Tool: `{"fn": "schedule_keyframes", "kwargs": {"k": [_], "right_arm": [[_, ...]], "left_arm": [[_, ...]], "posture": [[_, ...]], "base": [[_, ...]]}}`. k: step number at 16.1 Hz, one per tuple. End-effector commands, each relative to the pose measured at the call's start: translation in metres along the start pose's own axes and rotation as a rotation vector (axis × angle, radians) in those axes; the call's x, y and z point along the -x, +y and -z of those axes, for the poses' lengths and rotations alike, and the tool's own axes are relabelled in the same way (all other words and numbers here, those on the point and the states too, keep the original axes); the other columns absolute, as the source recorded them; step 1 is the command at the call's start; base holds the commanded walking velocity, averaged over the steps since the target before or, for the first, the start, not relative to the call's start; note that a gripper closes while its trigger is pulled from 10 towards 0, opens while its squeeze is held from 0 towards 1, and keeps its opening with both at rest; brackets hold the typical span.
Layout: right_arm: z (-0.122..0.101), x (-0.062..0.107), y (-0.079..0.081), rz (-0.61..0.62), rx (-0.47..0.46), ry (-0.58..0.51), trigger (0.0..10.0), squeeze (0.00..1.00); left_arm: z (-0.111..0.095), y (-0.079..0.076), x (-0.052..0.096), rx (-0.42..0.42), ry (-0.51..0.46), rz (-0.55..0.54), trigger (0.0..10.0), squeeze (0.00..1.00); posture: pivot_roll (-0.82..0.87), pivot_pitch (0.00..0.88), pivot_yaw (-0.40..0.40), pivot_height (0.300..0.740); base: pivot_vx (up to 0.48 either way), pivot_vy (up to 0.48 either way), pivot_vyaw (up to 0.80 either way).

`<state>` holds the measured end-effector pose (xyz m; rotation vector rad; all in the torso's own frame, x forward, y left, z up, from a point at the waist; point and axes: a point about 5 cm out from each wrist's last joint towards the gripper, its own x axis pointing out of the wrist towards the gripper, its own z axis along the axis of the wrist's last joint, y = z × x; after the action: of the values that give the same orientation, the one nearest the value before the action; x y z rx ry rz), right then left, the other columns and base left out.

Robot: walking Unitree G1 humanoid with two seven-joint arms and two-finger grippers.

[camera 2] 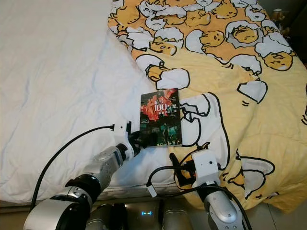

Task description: Clean up the room

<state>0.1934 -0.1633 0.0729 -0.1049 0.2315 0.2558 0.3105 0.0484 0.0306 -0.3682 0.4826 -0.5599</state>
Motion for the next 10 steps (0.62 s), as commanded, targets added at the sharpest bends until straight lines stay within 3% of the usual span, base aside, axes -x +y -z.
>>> {"fn": "schedule_keyframes", "kwargs": {"k": [1, 2, 5, 7, 8, 10], "right_arm": [[0.001, 0.001, 0.002, -0.007, -0.003, 0.011, 10.0, 0.0], [0.001, 0.0, 0.003, -0.008, -0.005, 0.011, 10.0, 0.0], [0.0, 0.0, 0.004, -0.005, -0.008, 0.007, 10.0, 0.0], [0.0, 0.0, 0.004, -0.003, -0.01, 0.008, 10.0, 0.0], [0.001, 0.0, 0.004, -0.003, -0.011, 0.009, 10.0, 0.0], [0.001, -0.001, 0.005, -0.006, -0.011, 0.01, 10.0, 0.0]], "left_arm": [[0.036, -0.028, -0.006, 0.033, 0.164, 0.037, 10.0, 0.0], [0.043, -0.028, -0.005, 0.035, 0.185, 0.024, 0.1, 0.0], [0.05, -0.028, -0.003, 0.022, 0.203, 0.006, 0.0, 0.0], [0.045, -0.027, -0.004, 0.088, 0.169, -0.007, 0.0, 0.0], [0.034, -0.023, -0.006, 0.204, 0.1, -0.019, 0.0, 0.0], [0.029, -0.022, -0.006, 0.199, 0.072, -0.014, 0.0, 0.0]], "posture": [[-0.35, 0.234, 0.025, 0.731], [-0.35, 0.234, 0.026, 0.731], [-0.35, 0.237, 0.034, 0.731], [-0.35, 0.237, 0.033, 0.731], [-0.35, 0.238, 0.033, 0.731], [-0.35, 0.237, 0.032, 0.731]], "base": [[0.0, 0.0, 0.0], [0.0, 0.0, 0.0], [0.0, 0.0, 0.0], [0.0, 0.0, 0.0], [0.0, 0.0, 0.0], [0.0, 0.0, 0.0]]}}
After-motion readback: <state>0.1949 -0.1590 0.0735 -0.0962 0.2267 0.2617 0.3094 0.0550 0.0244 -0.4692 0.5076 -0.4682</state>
